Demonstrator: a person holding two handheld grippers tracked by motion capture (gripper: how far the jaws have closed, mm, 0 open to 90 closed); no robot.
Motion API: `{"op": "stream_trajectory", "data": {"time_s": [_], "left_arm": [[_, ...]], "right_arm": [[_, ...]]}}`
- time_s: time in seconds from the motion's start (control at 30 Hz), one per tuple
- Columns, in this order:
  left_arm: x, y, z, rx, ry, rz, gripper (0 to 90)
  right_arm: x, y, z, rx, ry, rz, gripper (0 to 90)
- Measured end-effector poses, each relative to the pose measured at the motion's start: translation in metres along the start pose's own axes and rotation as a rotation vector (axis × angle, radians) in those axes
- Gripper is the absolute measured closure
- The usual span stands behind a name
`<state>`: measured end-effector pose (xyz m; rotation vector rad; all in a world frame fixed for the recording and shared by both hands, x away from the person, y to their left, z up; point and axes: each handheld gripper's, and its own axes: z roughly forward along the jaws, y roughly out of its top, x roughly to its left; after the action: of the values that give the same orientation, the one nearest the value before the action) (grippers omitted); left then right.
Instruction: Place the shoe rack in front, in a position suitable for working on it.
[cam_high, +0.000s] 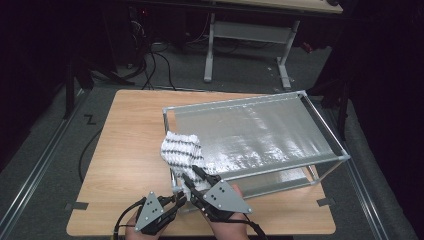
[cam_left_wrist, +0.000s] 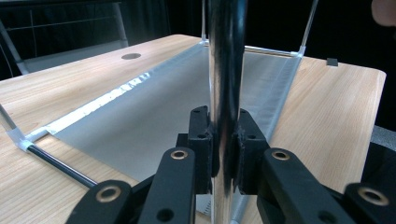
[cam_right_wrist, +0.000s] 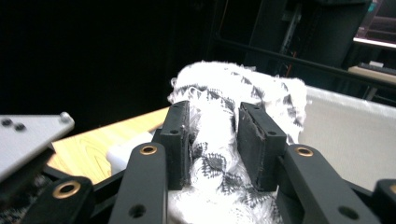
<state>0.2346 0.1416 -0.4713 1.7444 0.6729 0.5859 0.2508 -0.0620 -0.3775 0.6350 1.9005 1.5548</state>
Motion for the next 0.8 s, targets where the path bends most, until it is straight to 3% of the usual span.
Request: {"op": "stream_trajectory", "data": {"time_s": [0.3, 0.5, 0.67, 0.7, 0.8], "left_arm": [[0.0, 0.0, 0.0, 0.001, 0.0, -0.001, 80.1], [0.0, 0.0, 0.0, -0.002, 0.001, -0.003, 80.1], [-0.001, 0.0, 0.0, -0.005, 0.003, -0.005, 80.1], [-0.001, 0.0, 0.0, -0.005, 0.003, -0.005, 80.0], [-0.001, -0.001, 0.0, -0.005, 0.005, -0.005, 80.1]], "right_arm": [[-0.009, -0.002, -0.006, 0.031, -0.057, -0.026, 66.3], [-0.027, -0.006, -0.016, 0.041, -0.121, -0.026, 66.5], [-0.055, -0.013, -0.031, 0.052, -0.197, -0.018, 66.5], [-0.055, -0.013, -0.031, 0.052, -0.197, -0.018, 66.5], [-0.076, -0.018, -0.043, 0.056, -0.249, -0.006, 66.4]]}}
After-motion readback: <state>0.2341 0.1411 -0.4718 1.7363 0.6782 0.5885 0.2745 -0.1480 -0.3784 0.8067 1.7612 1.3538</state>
